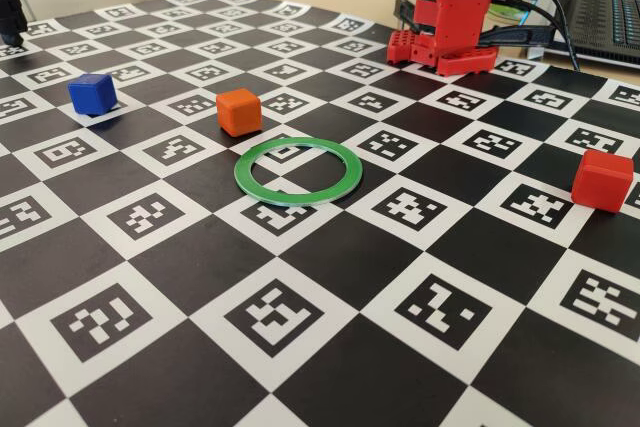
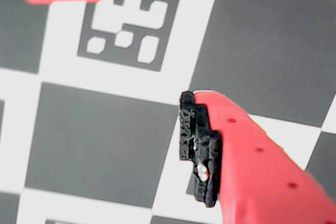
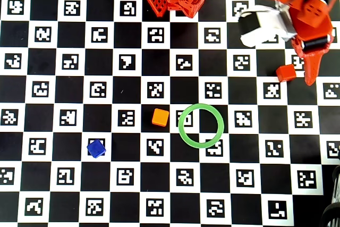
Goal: Grab the red cube then put it in the green circle then put the blue cube on top and finally the orange cube on top
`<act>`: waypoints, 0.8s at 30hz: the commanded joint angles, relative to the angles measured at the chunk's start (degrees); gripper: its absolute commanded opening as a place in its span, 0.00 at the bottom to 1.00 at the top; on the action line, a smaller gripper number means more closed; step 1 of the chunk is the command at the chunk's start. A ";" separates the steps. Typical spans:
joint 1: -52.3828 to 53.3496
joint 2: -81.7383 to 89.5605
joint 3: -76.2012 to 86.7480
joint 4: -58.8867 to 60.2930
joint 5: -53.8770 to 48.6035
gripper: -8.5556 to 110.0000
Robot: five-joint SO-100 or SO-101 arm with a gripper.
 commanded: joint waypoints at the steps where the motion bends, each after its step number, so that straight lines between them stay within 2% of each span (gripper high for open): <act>1: -0.79 -0.35 -4.75 4.39 2.20 0.53; 7: 0.44 -3.16 -1.41 0.09 3.78 0.53; 15: 1.67 -3.43 11.16 -12.66 3.60 0.53; 24: 0.00 -4.48 18.28 -23.12 4.66 0.53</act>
